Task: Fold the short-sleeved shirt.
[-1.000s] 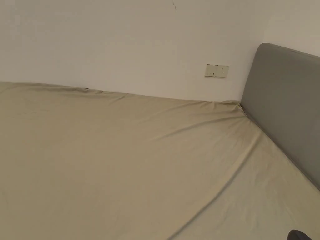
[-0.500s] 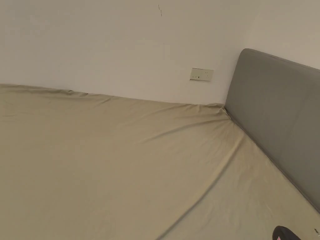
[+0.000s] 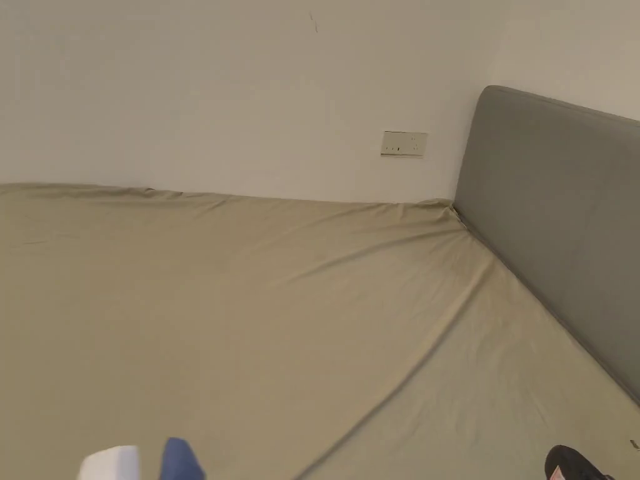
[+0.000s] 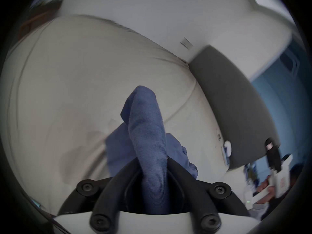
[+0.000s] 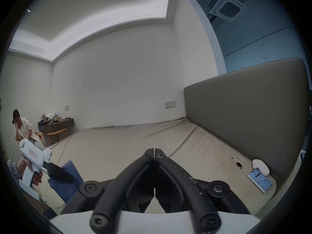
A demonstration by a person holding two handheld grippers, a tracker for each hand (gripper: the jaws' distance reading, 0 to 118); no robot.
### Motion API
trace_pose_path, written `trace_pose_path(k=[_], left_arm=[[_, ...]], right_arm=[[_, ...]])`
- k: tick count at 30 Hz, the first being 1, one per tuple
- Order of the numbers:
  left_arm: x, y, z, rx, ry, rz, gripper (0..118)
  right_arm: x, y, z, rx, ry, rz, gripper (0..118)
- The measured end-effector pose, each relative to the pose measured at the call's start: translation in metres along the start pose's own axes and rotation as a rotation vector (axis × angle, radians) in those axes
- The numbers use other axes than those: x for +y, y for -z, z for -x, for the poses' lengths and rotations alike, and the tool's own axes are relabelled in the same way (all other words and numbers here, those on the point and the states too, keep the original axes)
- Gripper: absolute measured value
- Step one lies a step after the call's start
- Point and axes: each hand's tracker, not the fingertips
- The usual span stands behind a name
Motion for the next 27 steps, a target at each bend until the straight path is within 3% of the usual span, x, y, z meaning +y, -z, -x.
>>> trace_pose_path(k=[7,8,10,11,13,15,16,17,19,22,25,27], left_arm=[[-0.045,0.124,-0.111,0.07,0.187,0.173,7],[-0.054,0.139,-0.118,0.08,0.198,0.187,23],[-0.071,0.151,-0.129,-0.018,0.221,0.196,70],[-0.073,0.151,-0.127,-0.083,0.204,0.21,79],[-0.072,0.136,-0.125,-0.208,0.134,0.178,77],[-0.06,0.114,-0.119,-0.27,0.155,0.081,65],[-0.052,0.101,-0.114,-0.276,0.143,0.022,51],[-0.045,0.09,-0.109,-0.259,0.142,-0.033,22],[-0.039,0.067,-0.102,-0.125,0.209,-0.171,6],[-0.048,0.068,-0.087,0.005,0.339,-0.205,0],[-0.071,0.09,-0.085,-0.104,0.336,-0.043,0],[-0.096,0.114,-0.109,-0.1,0.393,0.029,0]], right_arm=[[-0.006,-0.017,-0.029,-0.051,0.016,-0.004,1],[-0.008,-0.018,-0.032,-0.055,0.021,0.0,1],[-0.011,-0.021,-0.039,-0.066,0.038,0.002,1],[-0.011,-0.021,-0.041,-0.071,0.043,0.004,1],[-0.014,-0.023,-0.046,-0.077,0.048,0.007,1],[-0.015,-0.021,-0.05,-0.082,0.055,0.014,1],[-0.016,-0.02,-0.051,-0.086,0.058,0.017,1],[-0.016,-0.02,-0.052,-0.087,0.06,0.018,1],[-0.018,-0.019,-0.052,-0.091,0.065,0.02,1],[-0.02,-0.017,-0.052,-0.09,0.07,0.023,1],[-0.022,-0.014,-0.051,-0.091,0.072,0.03,1],[-0.022,-0.013,-0.05,-0.088,0.08,0.034,1]])
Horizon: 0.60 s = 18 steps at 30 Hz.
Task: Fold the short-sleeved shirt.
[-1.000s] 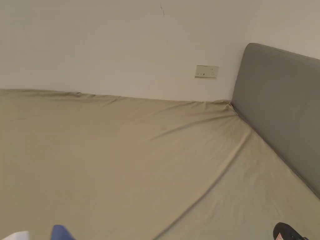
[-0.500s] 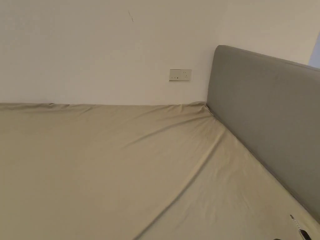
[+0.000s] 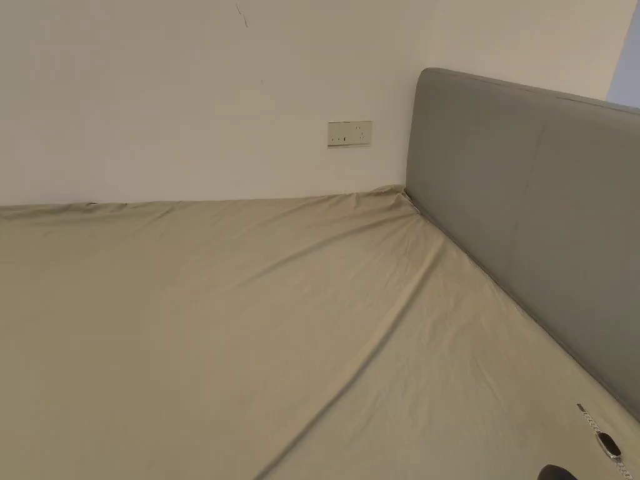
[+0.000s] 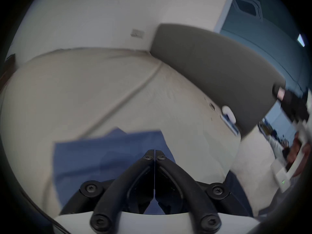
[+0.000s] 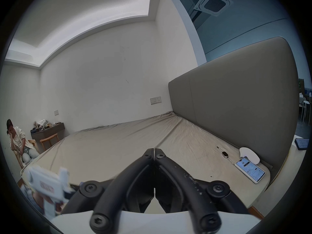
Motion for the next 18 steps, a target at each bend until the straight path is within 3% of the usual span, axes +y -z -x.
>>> trace_pose_path(k=[3,8,13,18], left_arm=[[-0.021,0.04,-0.029,0.035,0.051,0.174,0],[-0.022,0.041,-0.046,-0.04,0.035,0.168,0],[0.015,-0.018,-0.023,-0.055,-0.047,-0.073,0],[0.035,-0.108,0.041,0.026,-0.163,-0.38,0]], right_arm=[[-0.001,-0.002,0.003,0.005,-0.012,0.007,1],[-0.002,-0.001,0.004,0.014,-0.038,0.022,1],[-0.001,0.011,0.015,0.068,-0.042,0.037,1],[-0.007,0.048,0.043,0.216,-0.071,0.197,1]])
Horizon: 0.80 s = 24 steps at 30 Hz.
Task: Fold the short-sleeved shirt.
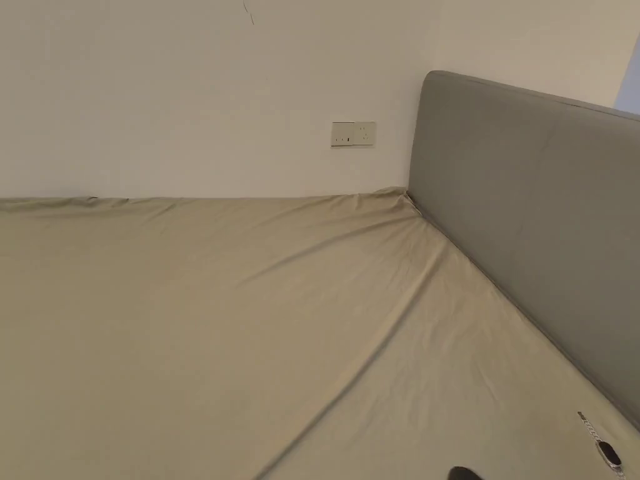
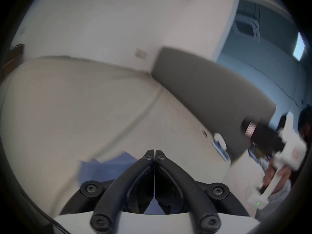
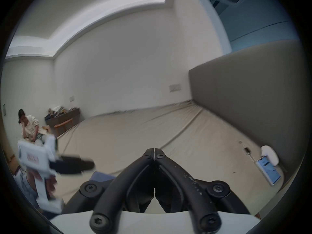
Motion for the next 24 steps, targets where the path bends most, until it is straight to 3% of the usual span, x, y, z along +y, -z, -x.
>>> trace_pose_path(k=[3,7,12,16,17,20,21,24], left_arm=[[0.011,-0.05,0.045,0.091,-0.071,-0.109,0],[-0.001,-0.096,0.085,0.184,-0.169,-0.148,0],[-0.036,-0.118,0.116,0.254,-0.269,-0.092,0],[-0.052,-0.092,0.132,0.147,-0.357,0.054,5],[-0.054,-0.079,0.142,0.104,-0.391,0.108,23],[-0.065,-0.035,0.154,-0.066,-0.503,0.242,99],[-0.069,-0.018,0.159,-0.132,-0.538,0.296,108],[-0.079,0.015,0.159,-0.209,-0.619,0.398,106]], right_arm=[[-0.015,0.044,0.012,0.111,0.036,0.201,1],[-0.057,0.106,0.024,0.178,0.068,0.486,1],[-0.099,0.153,0.04,0.153,0.013,0.76,1],[-0.094,0.162,0.044,0.149,-0.016,0.785,1],[-0.09,0.164,0.044,0.152,-0.024,0.796,1],[-0.085,0.165,0.046,0.171,-0.061,0.823,1],[-0.085,0.166,0.044,0.176,-0.059,0.828,1],[-0.092,0.17,0.038,0.189,-0.051,0.831,1]])
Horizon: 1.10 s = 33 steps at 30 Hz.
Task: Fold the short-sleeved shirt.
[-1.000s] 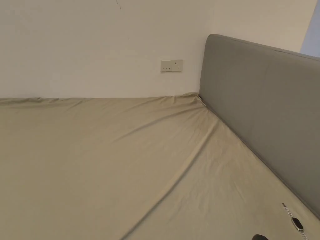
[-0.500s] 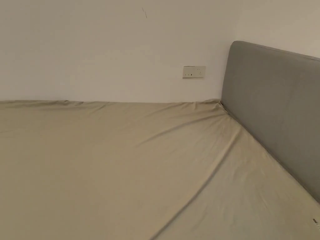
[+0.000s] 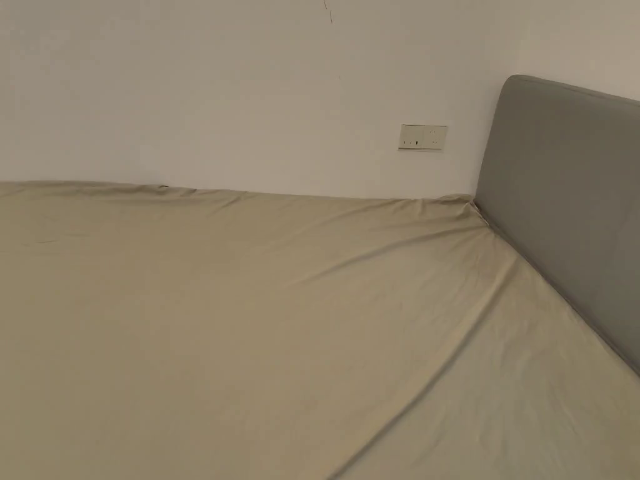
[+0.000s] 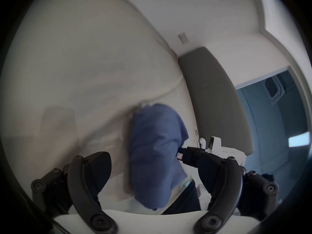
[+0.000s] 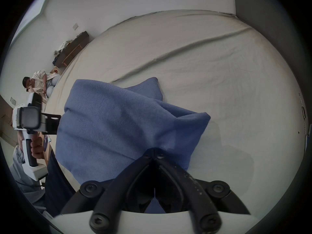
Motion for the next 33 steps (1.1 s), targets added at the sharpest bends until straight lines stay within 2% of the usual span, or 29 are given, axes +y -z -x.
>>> trace_pose_path(k=[1,3,4,5,7,8,9,11,15,19,23,26,32,33], left_arm=[[0.005,0.011,0.012,0.006,-0.008,0.035,106],[0.006,0.028,0.014,0.045,0.0,0.067,96],[0.006,0.034,0.013,0.046,0.019,0.08,85],[0.008,0.035,0.013,0.027,0.035,0.075,68],[0.011,0.041,0.01,0.041,0.022,0.079,52],[0.013,0.042,0.011,0.072,0.016,0.072,39],[0.013,0.043,0.006,0.076,0.007,0.076,34],[0.016,0.04,0.006,0.072,-0.017,0.078,33],[0.031,0.026,0.003,0.057,-0.038,0.098,23],[0.047,-0.009,-0.009,0.014,-0.047,0.076,21],[0.076,-0.09,0.011,0.048,-0.038,-0.043,21],[0.094,-0.173,0.045,0.129,-0.058,-0.159,21],[0.123,-0.322,0.133,0.284,-0.204,-0.351,21],[0.115,-0.337,0.119,0.301,-0.231,-0.383,21]], right_arm=[[-0.001,0.0,-0.001,0.004,0.002,-0.002,1],[-0.004,-0.001,-0.002,0.012,0.009,-0.012,1],[-0.006,-0.002,-0.003,0.017,0.013,-0.017,1],[-0.007,-0.002,-0.004,0.025,0.019,-0.024,1],[-0.01,-0.004,-0.008,0.039,0.037,-0.039,1],[-0.012,-0.005,-0.01,0.051,0.06,-0.053,1],[-0.013,-0.007,-0.01,0.064,0.07,-0.072,1],[-0.016,-0.016,-0.011,0.089,0.074,-0.133,1],[-0.017,-0.057,-0.017,0.155,0.173,-0.275,1],[-0.006,-0.095,-0.015,0.077,0.131,-0.379,1],[0.009,-0.114,-0.002,0.067,0.133,-0.448,1],[0.02,-0.112,0.016,0.059,0.114,-0.469,1],[0.048,-0.087,0.065,0.081,0.072,-0.443,1],[0.054,-0.08,0.074,0.081,0.06,-0.434,1]])
